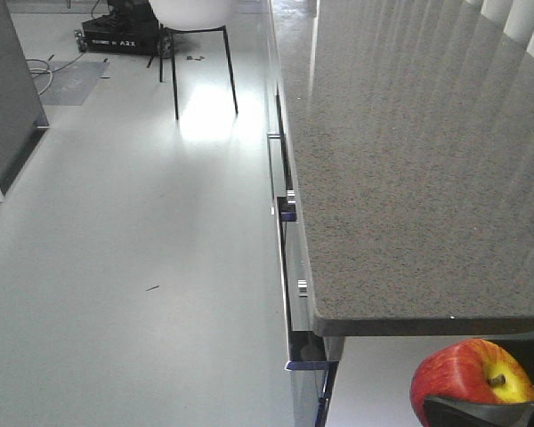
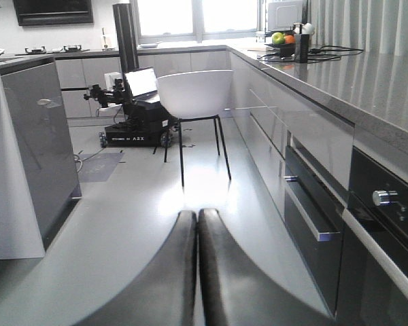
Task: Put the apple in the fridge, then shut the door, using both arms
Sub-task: 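Drive the base away from the counter holding the apple in the right gripper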
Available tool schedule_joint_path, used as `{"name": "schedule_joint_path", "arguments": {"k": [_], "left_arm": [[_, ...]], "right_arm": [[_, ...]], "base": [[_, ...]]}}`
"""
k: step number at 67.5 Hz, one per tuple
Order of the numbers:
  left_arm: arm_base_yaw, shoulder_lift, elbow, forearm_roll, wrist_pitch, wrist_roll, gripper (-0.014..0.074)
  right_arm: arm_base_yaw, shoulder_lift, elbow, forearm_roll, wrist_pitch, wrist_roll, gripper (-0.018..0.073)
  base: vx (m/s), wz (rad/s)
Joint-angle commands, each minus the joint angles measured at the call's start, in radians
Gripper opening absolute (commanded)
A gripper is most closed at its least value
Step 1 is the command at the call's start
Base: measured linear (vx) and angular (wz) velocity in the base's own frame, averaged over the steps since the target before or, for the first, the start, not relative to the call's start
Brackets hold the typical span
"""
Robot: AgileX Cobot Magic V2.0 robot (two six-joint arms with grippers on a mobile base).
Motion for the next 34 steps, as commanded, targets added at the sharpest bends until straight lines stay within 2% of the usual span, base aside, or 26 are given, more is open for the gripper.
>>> {"name": "schedule_joint_path", "arguments": {"k": [1,15,34], "left_arm": [[-0.007,-0.014,0.012,-0.010,-0.079,-0.007,-0.0006],[-0.007,-0.014,0.012,-0.010,-0.079,-0.007,-0.0006],[-0.007,-0.014,0.012,-0.010,-0.079,-0.007,-0.0006]], "right_arm": [[0.001,0.000,-0.026,0.019,-0.064,-0.012,0.0363],[0.001,0.000,-0.026,0.019,-0.064,-0.012,0.0363],[0.001,0.000,-0.026,0.019,-0.064,-0.012,0.0363]], "base": [[0.01,0.10],[0.01,0.23],[0.02,0.43]]}}
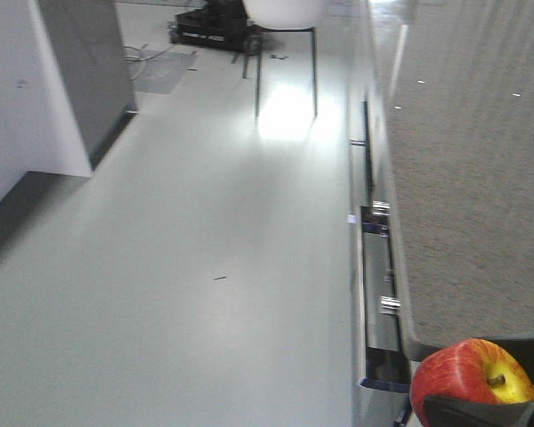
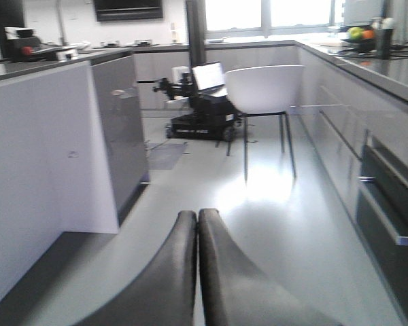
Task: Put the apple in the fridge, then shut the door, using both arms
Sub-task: 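Drive the base away from the counter holding the apple in the right gripper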
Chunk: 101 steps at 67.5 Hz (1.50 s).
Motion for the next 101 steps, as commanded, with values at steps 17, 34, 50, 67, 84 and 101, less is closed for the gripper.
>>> {"name": "schedule_joint_path", "arguments": {"k": [17,34,50,67,84,101], "left_arm": [[-0.007,-0.014,0.012,-0.010,-0.079,-0.007,-0.0006],[-0.007,-0.014,0.012,-0.010,-0.079,-0.007,-0.0006],[-0.007,-0.014,0.012,-0.010,-0.079,-0.007,-0.0006],[-0.007,-0.014,0.012,-0.010,-0.079,-0.007,-0.0006],[-0.007,-0.014,0.012,-0.010,-0.079,-0.007,-0.0006],[-0.007,-0.014,0.012,-0.010,-0.079,-0.007,-0.0006]], "right_arm": [[0.001,0.000,-0.026,0.020,-0.064,-0.010,0.0363],[0.001,0.000,-0.026,0.020,-0.064,-0.010,0.0363],[0.001,0.000,-0.026,0.020,-0.064,-0.010,0.0363],[0.001,0.000,-0.026,0.020,-0.064,-0.010,0.0363],[0.001,0.000,-0.026,0.020,-0.064,-0.010,0.0363],[0.001,0.000,-0.026,0.020,-0.064,-0.010,0.0363]], "base": [[0.00,0.47],[0.01,0.45],[0.00,0.52],[0.00,0.60],[0.00,0.66],[0.02,0.62]]}}
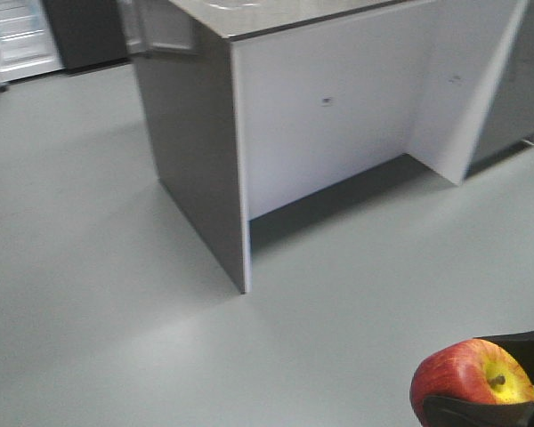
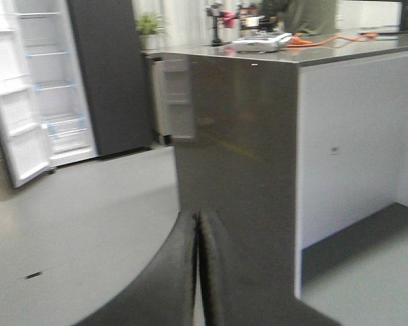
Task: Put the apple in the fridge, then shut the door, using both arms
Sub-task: 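Drive the base away from the counter holding the apple in the right gripper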
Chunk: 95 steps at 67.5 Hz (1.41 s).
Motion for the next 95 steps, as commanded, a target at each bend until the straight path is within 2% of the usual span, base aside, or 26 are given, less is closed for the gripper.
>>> {"name": "schedule_joint_path", "arguments": {"k": [1,51,95], "left_arm": [[-0.007,-0.014,0.012,-0.010,-0.079,-0.007,-0.0006],[-0.007,-0.014,0.012,-0.010,-0.079,-0.007,-0.0006],[-0.007,-0.014,0.012,-0.010,-0.079,-0.007,-0.0006]], "right_arm": [[0.001,0.000,-0.026,0.020,-0.064,-0.010,0.0363],[0.001,0.000,-0.026,0.020,-0.064,-0.010,0.0363],[0.001,0.000,-0.026,0.020,-0.064,-0.010,0.0363]], "base": [[0.03,0.60],[0.06,0.56],[0.12,0.32]]}}
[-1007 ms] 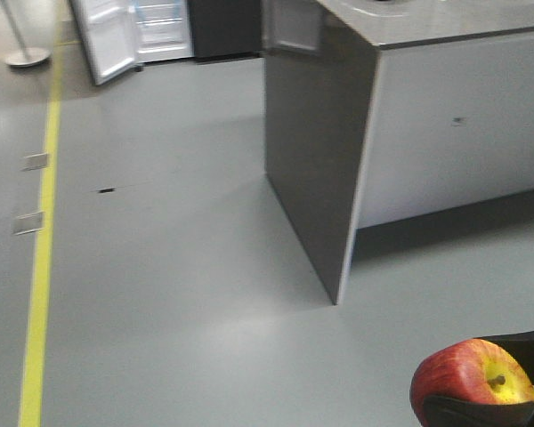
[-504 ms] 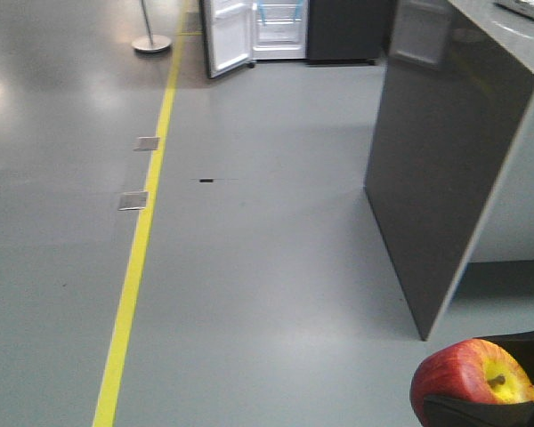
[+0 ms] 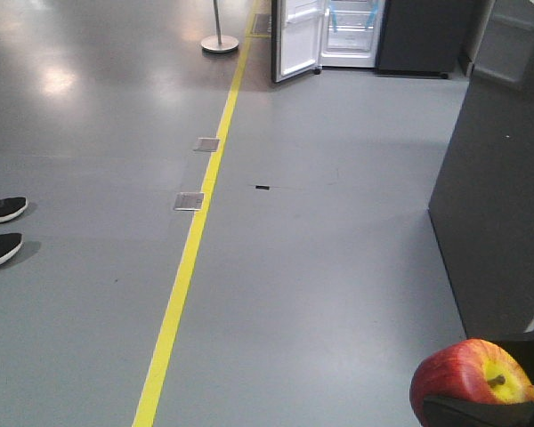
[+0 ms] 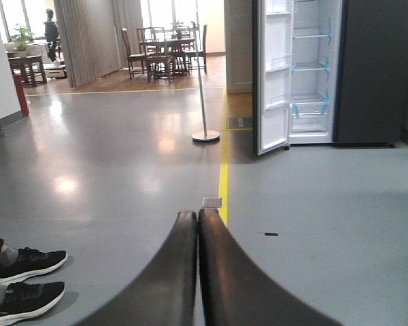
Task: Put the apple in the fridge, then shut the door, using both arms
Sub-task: 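Drive the base away from the counter holding the apple in the right gripper, then drive toward the open refrigerator carrying the apple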
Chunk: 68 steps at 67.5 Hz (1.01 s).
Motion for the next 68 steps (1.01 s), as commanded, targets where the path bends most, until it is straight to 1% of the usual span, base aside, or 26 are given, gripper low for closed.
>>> {"name": "schedule_joint_path", "arguments": {"k": [1,29,68], "left_arm": [[-0.007,-0.014,0.012,-0.010,-0.079,-0.007,-0.0006],[-0.007,-0.014,0.012,-0.010,-0.079,-0.007,-0.0006],[-0.007,-0.014,0.012,-0.010,-0.079,-0.007,-0.0006]], "right_arm": [[0.001,0.000,-0.026,0.020,-0.064,-0.010,0.0363],[0.001,0.000,-0.026,0.020,-0.064,-0.010,0.0363],[0.001,0.000,-0.026,0.020,-0.064,-0.010,0.0363]], "base": [[0.14,0.17],[0.16,0.09],[0.20,-0.04]]}}
